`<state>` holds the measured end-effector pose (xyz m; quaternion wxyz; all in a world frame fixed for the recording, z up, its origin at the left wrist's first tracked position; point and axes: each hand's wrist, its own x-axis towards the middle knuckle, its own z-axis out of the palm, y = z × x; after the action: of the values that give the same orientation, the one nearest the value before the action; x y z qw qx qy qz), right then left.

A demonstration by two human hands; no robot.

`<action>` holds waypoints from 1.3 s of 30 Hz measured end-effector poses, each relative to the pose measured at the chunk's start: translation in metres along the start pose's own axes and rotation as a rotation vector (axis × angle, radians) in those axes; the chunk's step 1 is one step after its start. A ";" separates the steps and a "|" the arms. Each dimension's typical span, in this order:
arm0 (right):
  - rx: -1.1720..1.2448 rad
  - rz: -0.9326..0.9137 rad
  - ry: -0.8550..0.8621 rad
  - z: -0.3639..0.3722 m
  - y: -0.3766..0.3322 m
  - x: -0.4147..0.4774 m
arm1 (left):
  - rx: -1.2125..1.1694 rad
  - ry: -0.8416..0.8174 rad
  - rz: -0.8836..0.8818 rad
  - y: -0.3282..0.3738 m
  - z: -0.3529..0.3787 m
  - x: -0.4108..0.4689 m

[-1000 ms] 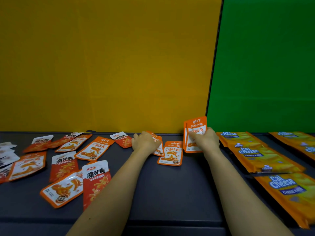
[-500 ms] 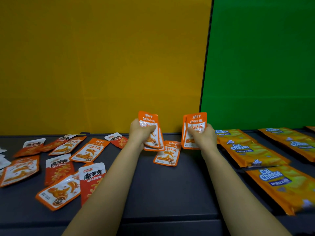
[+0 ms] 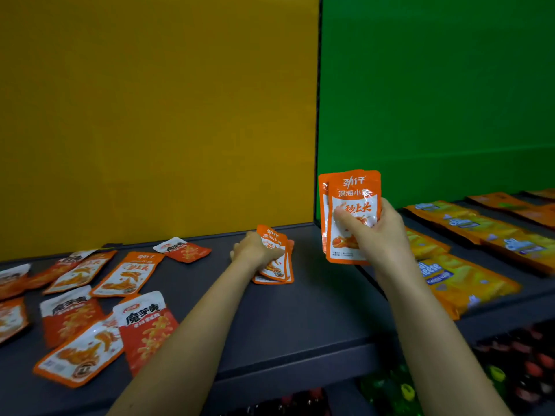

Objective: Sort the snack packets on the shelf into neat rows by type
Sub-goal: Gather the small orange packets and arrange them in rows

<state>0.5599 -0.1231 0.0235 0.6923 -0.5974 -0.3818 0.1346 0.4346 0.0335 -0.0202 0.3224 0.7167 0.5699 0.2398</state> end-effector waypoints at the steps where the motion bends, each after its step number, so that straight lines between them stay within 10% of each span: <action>1: -0.011 -0.001 0.004 -0.006 -0.002 -0.006 | -0.022 -0.013 0.002 0.003 0.000 -0.002; 18: 0.079 0.038 0.266 -0.203 -0.002 -0.059 | -0.627 -0.117 0.293 0.090 -0.003 -0.097; 39: -0.074 0.258 0.526 -0.559 0.048 -0.090 | -0.803 -0.677 0.319 0.281 0.349 -0.283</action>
<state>0.8975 -0.5735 -0.0508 0.7225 -0.6801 -0.1147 0.0482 0.8019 -0.3474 -0.0431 0.6957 0.6519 0.1823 0.2404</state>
